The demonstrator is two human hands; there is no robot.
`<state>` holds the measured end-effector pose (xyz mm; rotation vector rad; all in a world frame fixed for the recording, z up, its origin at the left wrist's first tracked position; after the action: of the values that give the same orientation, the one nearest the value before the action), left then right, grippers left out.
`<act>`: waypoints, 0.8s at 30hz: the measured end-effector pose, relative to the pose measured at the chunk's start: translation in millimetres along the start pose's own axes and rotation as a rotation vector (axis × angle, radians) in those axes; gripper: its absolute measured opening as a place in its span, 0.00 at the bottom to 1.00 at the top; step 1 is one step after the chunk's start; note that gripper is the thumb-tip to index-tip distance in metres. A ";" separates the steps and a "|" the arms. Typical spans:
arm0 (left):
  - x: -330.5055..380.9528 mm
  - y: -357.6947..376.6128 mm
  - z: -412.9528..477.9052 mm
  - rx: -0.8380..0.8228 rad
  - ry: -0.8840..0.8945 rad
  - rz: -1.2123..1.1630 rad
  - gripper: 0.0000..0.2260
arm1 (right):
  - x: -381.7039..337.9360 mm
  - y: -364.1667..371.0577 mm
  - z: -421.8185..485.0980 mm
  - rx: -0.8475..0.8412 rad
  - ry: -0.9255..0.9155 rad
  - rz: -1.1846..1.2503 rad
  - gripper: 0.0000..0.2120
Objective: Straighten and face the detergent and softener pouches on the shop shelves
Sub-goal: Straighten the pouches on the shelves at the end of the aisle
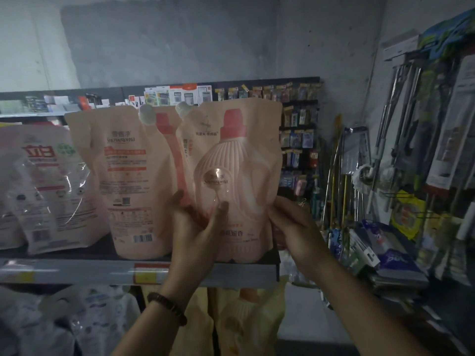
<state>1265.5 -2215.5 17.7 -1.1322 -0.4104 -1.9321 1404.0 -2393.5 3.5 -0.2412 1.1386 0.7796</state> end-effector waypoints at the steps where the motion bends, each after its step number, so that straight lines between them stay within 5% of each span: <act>1: -0.7 -1.2 -3.0 0.001 -0.008 -0.006 0.35 | 0.2 -3.7 -1.8 0.018 -0.005 -0.010 0.13; 10: 15.7 -22.1 -42.9 0.146 0.023 0.224 0.32 | -3.1 -28.2 -11.9 0.208 -0.023 0.068 0.10; 13: 37.6 -17.7 -71.5 0.147 0.202 0.206 0.26 | -2.8 -35.6 -13.1 0.252 -0.047 0.067 0.10; 24: 51.5 44.8 -91.1 0.086 0.313 0.229 0.23 | 19.8 -50.4 24.2 0.197 -0.003 0.020 0.08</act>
<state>1237.8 -2325.3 5.9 -0.7687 -0.1827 -1.8302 1458.8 -2407.9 -14.0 -0.0641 1.2082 0.6791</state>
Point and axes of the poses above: each hand's wrist, its own z-axis towards the middle knuckle, its own y-axis out of the palm, x = y × z, the point moved 10 cm from there along z, towards the middle knuckle, and after that the axes turned 12 degrees about z, right-handed, at the moved point
